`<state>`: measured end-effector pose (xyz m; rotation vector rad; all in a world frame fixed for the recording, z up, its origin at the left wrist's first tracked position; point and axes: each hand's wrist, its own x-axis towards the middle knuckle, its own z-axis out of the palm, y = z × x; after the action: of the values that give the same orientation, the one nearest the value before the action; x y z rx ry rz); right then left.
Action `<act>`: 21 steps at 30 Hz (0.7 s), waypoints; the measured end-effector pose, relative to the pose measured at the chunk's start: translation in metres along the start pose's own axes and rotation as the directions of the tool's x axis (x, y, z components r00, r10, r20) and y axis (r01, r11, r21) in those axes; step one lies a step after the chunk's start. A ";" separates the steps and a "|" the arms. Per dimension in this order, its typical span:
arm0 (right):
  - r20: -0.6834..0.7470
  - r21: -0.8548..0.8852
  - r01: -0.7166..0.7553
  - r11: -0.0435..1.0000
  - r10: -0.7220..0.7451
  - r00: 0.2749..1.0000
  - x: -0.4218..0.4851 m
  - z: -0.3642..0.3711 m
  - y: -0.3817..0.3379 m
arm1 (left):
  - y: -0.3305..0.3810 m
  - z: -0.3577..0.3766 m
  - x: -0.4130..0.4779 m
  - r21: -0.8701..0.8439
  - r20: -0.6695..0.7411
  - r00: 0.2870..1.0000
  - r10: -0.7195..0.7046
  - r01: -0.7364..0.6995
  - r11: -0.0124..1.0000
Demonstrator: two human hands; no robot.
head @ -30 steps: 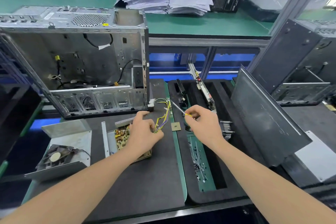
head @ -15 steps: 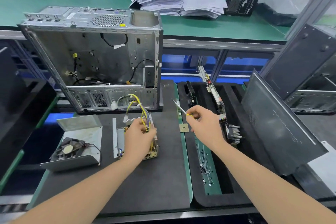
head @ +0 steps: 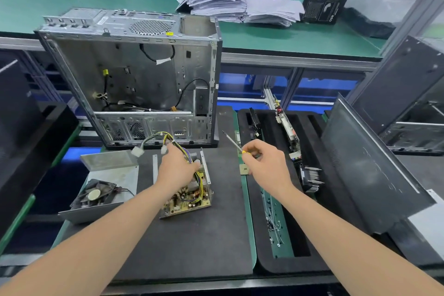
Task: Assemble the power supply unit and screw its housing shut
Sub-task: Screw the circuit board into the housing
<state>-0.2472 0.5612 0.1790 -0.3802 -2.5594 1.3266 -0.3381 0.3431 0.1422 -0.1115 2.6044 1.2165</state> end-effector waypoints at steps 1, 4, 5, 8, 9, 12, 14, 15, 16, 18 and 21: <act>0.001 -0.002 0.007 1.000 -0.007 1.000 0.000 -0.001 -0.001 | 0.003 0.001 0.002 0.017 0.005 1.000 -0.011 0.011 1.000; 0.014 0.004 0.012 1.000 -0.012 1.000 -0.002 -0.004 -0.002 | 0.006 0.003 0.006 0.004 0.027 0.998 -0.056 0.056 0.998; 0.017 0.008 0.012 1.000 -0.012 1.000 -0.003 -0.005 -0.001 | 0.005 0.003 0.006 -0.012 0.035 0.998 -0.048 0.049 0.999; 0.016 -0.003 0.005 1.000 -0.005 1.000 -0.005 -0.009 0.000 | -0.004 0.007 0.007 0.138 0.016 0.993 0.121 -0.122 0.983; 0.017 -0.007 0.003 1.000 -0.002 1.000 -0.006 -0.009 0.000 | -0.008 0.007 0.007 0.196 0.013 0.981 0.195 -0.194 0.961; 0.020 -0.022 0.004 1.000 -0.003 1.000 -0.006 -0.010 0.001 | -0.015 0.005 0.008 0.192 0.088 0.915 0.393 -0.403 0.895; 0.022 -0.027 0.005 1.000 -0.005 1.000 -0.007 -0.010 0.001 | -0.021 0.001 0.011 0.221 0.138 0.853 0.503 -0.522 0.824; 0.025 -0.030 0.009 1.000 -0.009 1.000 -0.007 -0.009 0.001 | -0.025 -0.003 0.013 0.230 0.153 0.815 0.558 -0.579 0.782; 0.028 -0.030 0.014 0.999 -0.014 1.000 -0.007 -0.009 0.001 | -0.029 -0.006 0.015 0.238 0.167 0.769 0.617 -0.639 0.732; 0.033 -0.021 0.021 1.000 -0.020 0.999 -0.006 -0.006 0.000 | -0.035 -0.009 0.016 0.272 0.214 0.682 0.700 -0.729 0.628; 0.046 -0.018 0.026 1.000 -0.025 0.999 -0.004 -0.001 -0.003 | -0.038 -0.006 0.016 0.355 0.260 0.706 0.658 -0.704 0.615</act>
<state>-0.2429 0.5591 0.1819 -0.3233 -2.6064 1.3190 -0.3482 0.3147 0.1140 1.1113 2.8173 0.7195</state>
